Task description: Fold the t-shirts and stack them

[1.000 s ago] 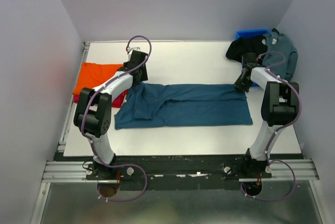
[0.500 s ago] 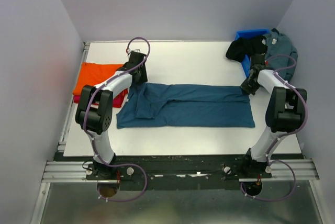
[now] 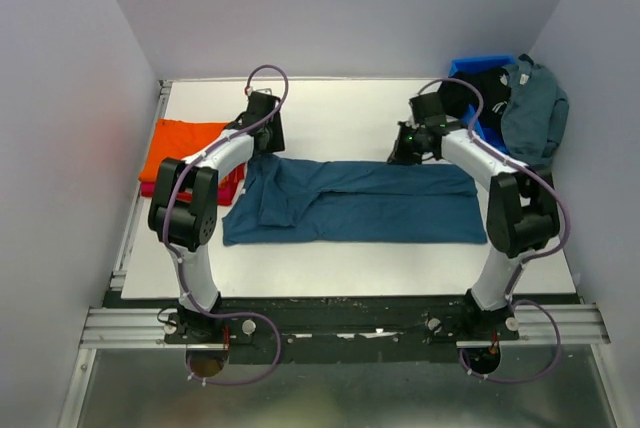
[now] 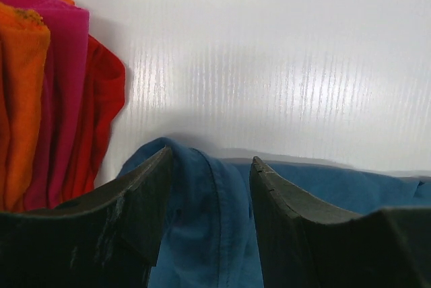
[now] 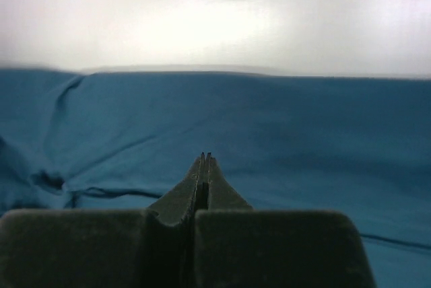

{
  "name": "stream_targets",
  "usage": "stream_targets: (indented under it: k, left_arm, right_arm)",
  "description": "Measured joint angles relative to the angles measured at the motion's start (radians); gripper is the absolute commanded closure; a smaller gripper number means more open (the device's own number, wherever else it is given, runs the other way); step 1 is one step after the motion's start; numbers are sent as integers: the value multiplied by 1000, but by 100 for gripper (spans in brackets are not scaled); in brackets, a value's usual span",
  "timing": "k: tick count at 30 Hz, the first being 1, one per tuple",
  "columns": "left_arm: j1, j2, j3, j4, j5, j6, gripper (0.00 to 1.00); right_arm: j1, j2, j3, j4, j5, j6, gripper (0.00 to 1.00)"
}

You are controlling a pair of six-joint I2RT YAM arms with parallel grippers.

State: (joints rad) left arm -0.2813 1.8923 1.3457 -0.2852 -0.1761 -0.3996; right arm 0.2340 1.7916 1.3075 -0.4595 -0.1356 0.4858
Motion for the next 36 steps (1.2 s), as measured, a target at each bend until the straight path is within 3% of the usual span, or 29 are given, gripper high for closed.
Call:
stream_targets:
  k: [11, 18, 24, 27, 32, 36]
  left_arm:
    - [5, 59, 64, -86, 5, 11, 42]
    - [5, 80, 72, -111, 5, 14, 43]
    - [5, 107, 90, -129, 5, 19, 45]
    - [5, 107, 90, -143, -7, 24, 53]
    - [5, 107, 102, -188, -56, 37, 83]
    - [6, 107, 113, -218, -103, 43, 80]
  right_arm:
    - [181, 246, 232, 2, -143, -2, 99]
    - [206, 352, 347, 7, -224, -1, 99]
    - [204, 412, 345, 18, -264, -1, 100]
    - [204, 431, 340, 18, -270, 1, 99]
    - [204, 441, 340, 19, -270, 16, 99]
    - [204, 441, 340, 20, -269, 24, 99]
